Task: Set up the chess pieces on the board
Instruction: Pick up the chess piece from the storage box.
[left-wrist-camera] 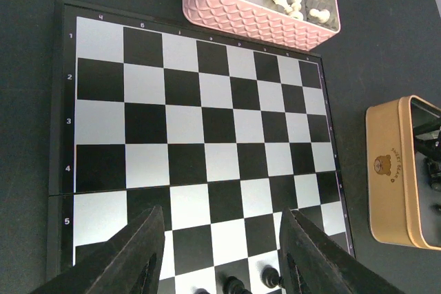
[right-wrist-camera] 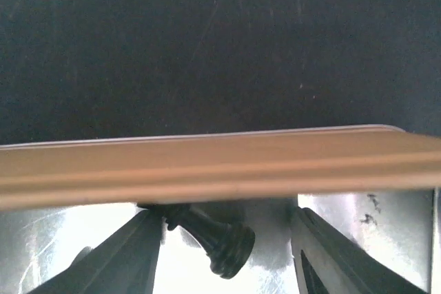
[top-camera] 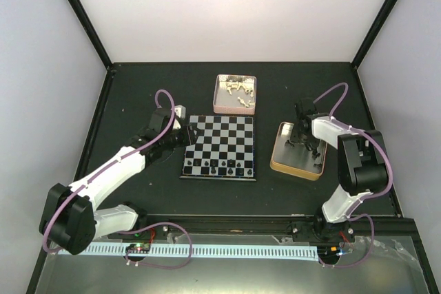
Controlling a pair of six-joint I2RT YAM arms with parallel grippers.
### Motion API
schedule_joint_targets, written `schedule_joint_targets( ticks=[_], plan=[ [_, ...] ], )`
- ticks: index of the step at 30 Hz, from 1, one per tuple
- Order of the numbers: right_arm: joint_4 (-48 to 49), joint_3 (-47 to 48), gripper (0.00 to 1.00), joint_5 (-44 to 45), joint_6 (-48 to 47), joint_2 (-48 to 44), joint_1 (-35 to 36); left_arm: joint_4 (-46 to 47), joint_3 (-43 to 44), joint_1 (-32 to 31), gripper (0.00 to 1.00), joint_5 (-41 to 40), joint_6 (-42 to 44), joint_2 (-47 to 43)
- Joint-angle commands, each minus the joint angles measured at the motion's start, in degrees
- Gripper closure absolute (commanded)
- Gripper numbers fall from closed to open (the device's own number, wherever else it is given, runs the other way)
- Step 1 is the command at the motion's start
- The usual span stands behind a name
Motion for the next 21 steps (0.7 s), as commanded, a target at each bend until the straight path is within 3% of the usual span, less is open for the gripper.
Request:
schedule_joint_targets(
  ticks=[1,9,15,21],
  plan=[
    [-0.2,1.8,0.49,1.3,-1.3,1.3,-1.4,1.0,2.1,0.5,0.52,0.5,0.7,0.4],
    [-0.5,0.6,0.74,-4.9,-2.7,-0.4,-1.4,1.1,1.9,0.4,0.52,0.6,0.7,0.3],
    [-0.5,-0.8,0.76,-6.3,-3.7,-2.2,-1.4,1.4,2.1,0.5,0.53,1.0,0.7,0.5],
    [0.2,-0.8,0.86,-6.0,-4.0,-2.2,-1.3,1.4,2.2,0.4,0.52,1.4,0.7,0.6]
  ],
)
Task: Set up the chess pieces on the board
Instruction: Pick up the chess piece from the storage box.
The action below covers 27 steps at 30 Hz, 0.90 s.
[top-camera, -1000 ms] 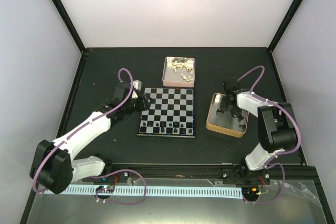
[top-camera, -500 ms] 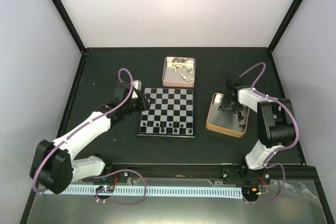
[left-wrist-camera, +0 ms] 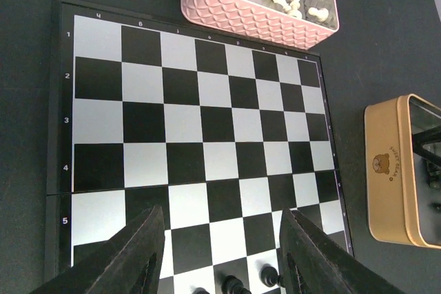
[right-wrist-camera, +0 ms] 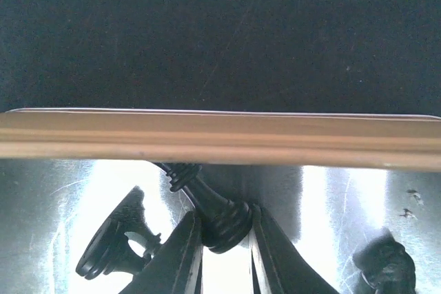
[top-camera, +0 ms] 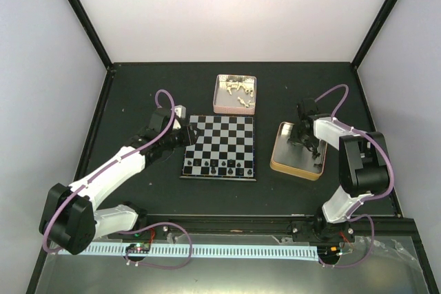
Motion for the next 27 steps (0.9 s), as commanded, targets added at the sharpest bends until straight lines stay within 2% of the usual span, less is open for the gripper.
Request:
schedule_joint_targets(
  ticks=[1,4,6,8,12,15,21,27],
  plan=[
    [0.7,-0.6,0.86,-0.4,-0.7,-1.6,-0.1,1.4,2.2,0.4,0.52,1.1,0.7,0.5],
    [1.8,-0.9,0.84,0.2,-1.2,-1.7,-0.2,1.5,2.2,0.4,0.52,1.2,0.7,0.6],
    [1.9,-0.5,0.72,0.7,-1.3,-0.8,-0.1,1.4,2.3,0.4,0.52,1.4,0.7,0.6],
    [1.7,0.2,0.66,1.0,-1.3,0.2,-0.2,1.4,2.4,0.4,0.52,1.5,0.8,0.6],
    [2.6,0.7,0.64,2.0,-1.6,1.6,-0.2,1.3,2.5,0.4,0.52,1.4,1.0,0.5],
    [3.2,0.6,0.68,1.8,-1.6,2.2,-0.1,1.2,2.4,0.4,0.52,1.4,1.1,0.4],
    [3.7,-1.6,0.87,-0.6,-1.2,-2.0,-0.1,1.9,2.2,0.4,0.52,3.2,1.6,0.0],
    [8.4,-7.2,0.90,-9.3,-0.9,-15.7,-0.1,6.7,2.4,0.3,0.51,12.7,3.1,0.7]
  ],
)
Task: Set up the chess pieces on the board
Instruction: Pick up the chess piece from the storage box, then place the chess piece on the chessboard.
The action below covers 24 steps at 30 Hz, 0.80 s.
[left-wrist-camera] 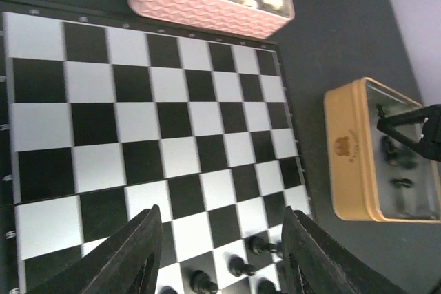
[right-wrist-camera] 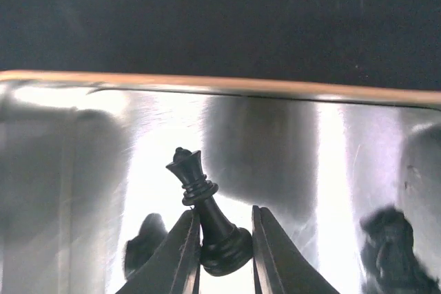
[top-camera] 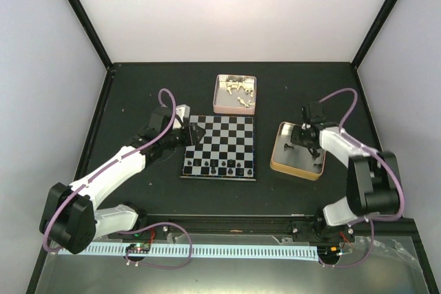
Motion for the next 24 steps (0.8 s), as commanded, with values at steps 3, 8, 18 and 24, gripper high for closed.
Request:
schedule_joint_targets(
  ticks=[3,8,18,24],
  plan=[
    [7.8,-5.7,0.90,-15.7,-0.8,-16.8,-0.1,8.8,3.0,0.1,0.49,15.0,1.4,1.2],
    [18.7,-9.7,0.90,-43.7,1.7,-23.8,0.5,16.3,3.7,-0.7,0.40,26.8,-0.1,1.5],
    [35.2,-11.7,0.89,-65.0,6.2,-28.0,10.4,25.3,3.6,-2.6,0.28,37.5,-3.5,-0.3],
    [30.9,-8.2,0.88,-65.0,2.2,-26.7,16.2,27.3,5.0,-5.0,0.30,40.6,-4.9,0.4]
  ],
)
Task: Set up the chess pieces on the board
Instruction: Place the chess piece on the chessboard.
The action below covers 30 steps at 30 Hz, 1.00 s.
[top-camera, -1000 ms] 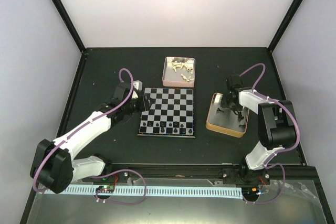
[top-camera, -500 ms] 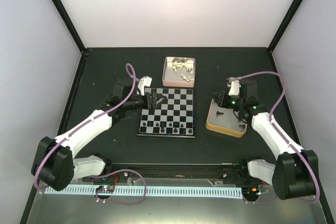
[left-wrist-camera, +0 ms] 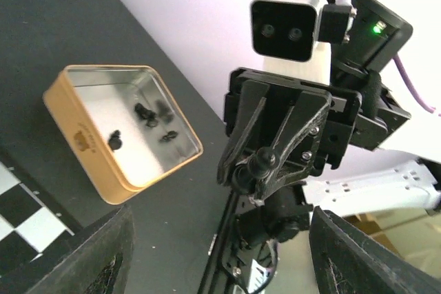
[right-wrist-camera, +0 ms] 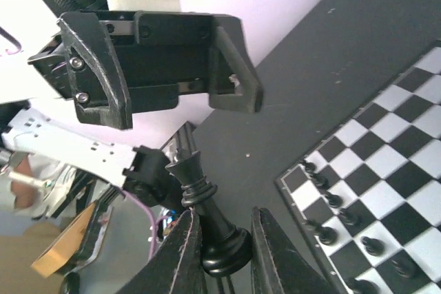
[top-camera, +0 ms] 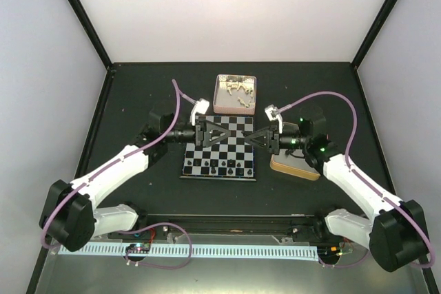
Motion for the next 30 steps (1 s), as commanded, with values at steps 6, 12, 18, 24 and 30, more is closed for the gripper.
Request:
schedule_joint_targets(
  ticks=[6,12,18,24,30],
  plan=[
    [-7.3,6.7,0.87,-1.1,-7.4,3.3,6.6,2.4,5.4,-3.1,0.36,7.5,-0.4,1.1],
    [-8.6,7.6,0.87,0.1,-7.7,4.6,7.5,-3.0,7.2,-4.3,0.58,7.6,3.1,2.6],
    [-8.7,7.8,0.88,-0.1,-7.4,5.0,7.6,-6.7,8.1,-5.2,0.65,7.4,5.7,3.8],
    [-8.9,7.9,0.89,-0.5,-7.6,5.2,7.6,-9.9,9.3,-5.6,0.66,6.3,8.2,4.6],
    [-9.1,7.9,0.89,-0.2,-7.5,5.5,7.6,-11.2,9.7,-5.7,0.85,5.5,9.6,4.6]
  ],
)
